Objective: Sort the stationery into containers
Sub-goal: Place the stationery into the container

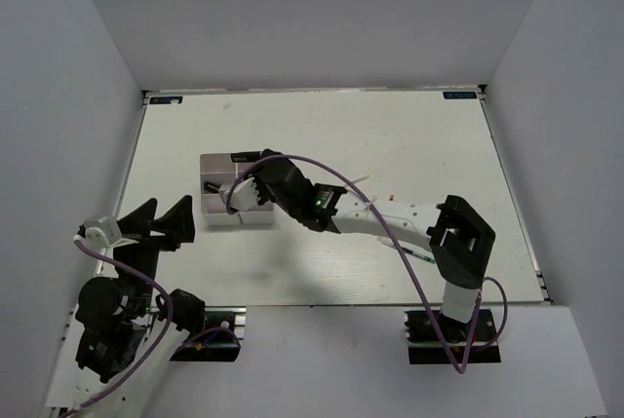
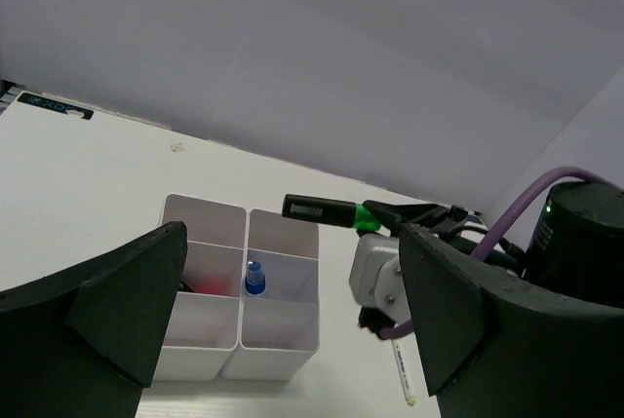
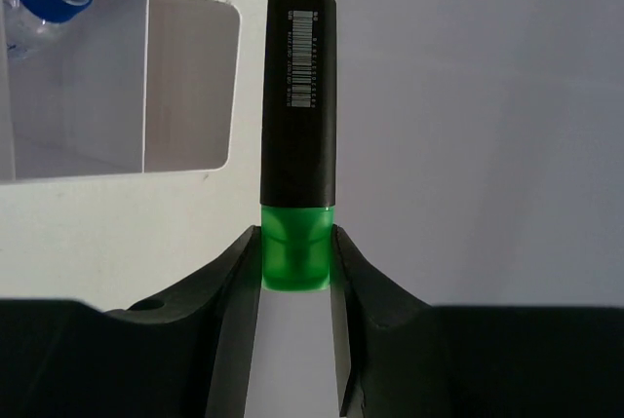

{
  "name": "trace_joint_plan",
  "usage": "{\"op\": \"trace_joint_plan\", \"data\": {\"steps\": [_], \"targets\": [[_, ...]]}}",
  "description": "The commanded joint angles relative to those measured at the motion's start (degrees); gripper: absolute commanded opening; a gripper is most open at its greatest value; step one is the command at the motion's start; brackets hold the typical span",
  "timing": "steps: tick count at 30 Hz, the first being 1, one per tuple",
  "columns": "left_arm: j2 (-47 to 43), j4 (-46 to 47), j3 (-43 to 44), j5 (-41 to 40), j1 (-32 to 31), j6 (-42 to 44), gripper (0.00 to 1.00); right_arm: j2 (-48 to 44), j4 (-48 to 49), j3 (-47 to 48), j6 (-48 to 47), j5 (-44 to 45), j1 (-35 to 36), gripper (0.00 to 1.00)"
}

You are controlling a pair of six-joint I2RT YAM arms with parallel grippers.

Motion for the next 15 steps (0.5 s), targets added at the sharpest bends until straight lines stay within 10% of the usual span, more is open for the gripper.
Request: {"op": "trace_joint_plan", "data": {"steps": [1, 15], "targets": [[-4.52, 0.25, -0.16, -1.02, 0.42, -0.27, 0.99, 1.78, 12.31, -2.13, -11.25, 6.57, 2.48, 0.0], [-4.52, -0.28, 0.37, -1.55, 0.42, -0.27, 0.99, 8.9, 26.14, -4.6, -27.45, 9.66, 7.49, 0.0]]}}
